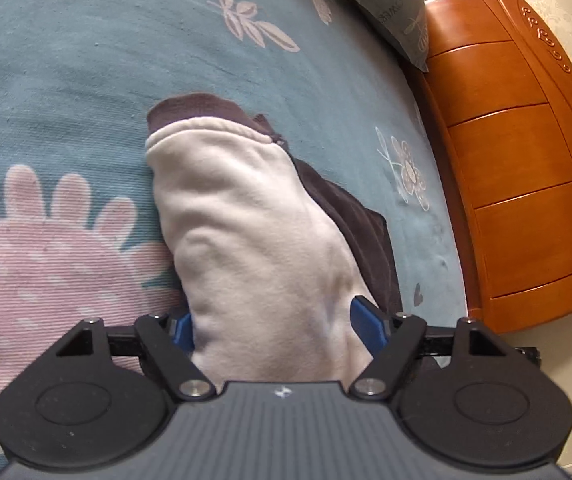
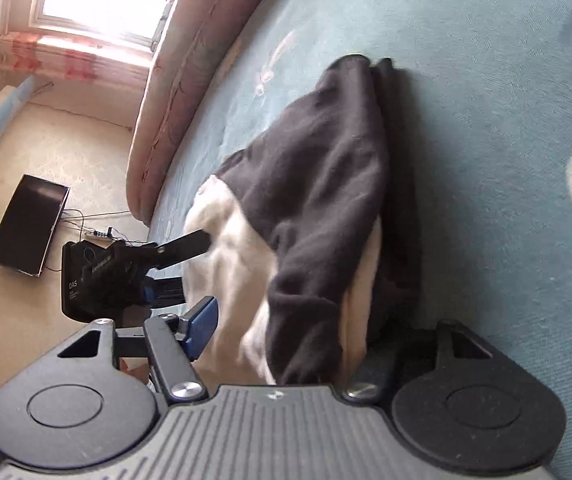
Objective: Fold clothes
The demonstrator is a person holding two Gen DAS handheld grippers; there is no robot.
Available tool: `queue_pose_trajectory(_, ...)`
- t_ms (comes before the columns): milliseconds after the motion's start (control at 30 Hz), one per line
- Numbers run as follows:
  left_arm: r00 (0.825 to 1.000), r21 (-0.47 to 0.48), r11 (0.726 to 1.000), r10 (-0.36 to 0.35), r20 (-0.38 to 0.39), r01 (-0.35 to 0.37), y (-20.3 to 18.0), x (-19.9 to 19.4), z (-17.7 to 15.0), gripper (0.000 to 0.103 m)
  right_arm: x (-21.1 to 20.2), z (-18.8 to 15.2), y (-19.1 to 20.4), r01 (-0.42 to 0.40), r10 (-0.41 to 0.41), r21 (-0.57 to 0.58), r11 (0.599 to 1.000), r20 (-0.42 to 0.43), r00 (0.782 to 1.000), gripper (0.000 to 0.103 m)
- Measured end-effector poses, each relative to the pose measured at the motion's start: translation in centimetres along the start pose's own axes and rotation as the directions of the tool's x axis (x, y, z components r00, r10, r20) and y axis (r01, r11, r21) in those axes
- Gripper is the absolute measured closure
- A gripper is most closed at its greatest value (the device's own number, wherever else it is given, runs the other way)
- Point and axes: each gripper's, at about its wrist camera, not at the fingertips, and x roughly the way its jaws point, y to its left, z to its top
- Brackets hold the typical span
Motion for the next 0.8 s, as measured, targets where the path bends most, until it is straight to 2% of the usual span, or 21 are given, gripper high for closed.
queue_pose_trajectory(67, 1.0, 0.0, 1.0, -0.02, 0.016, 0.02, -0.5, -0.7, -0.2, 0.032, 0.0, -0.1, 1.2, -0.001, 0.001, -0.035, 0.999, 0.008, 1.0, 0.033)
queue_pose_trajectory(267, 0.995, 0.035, 0.996, -0.086, 0.044, 0.084, -2.4, -3.3, -0.9, 0.032, -0.9, 0.1, 4.2, 0.002, 0.0, -0.129, 0.992, 0.01, 1.0, 0.032)
queue_pose_trajectory(500, 0.994, 0.074, 0.994, -0.085, 0.073, 0.08, -3.7, -6.2, -2.0, 0.032, -1.1, -0.5, 6.6, -0.013, 0.015, -0.166, 0.986, 0.009, 1.0, 0.031)
queue_pose_trajectory(800, 0.985, 0.084, 0.994, -0.087, 0.15, 0.075, -2.6, -12.5, -3.7, 0.032, 0.9, -1.7, 12.3, -0.028, 0.022, -0.248, 0.968, -0.025, 0.999, 0.031)
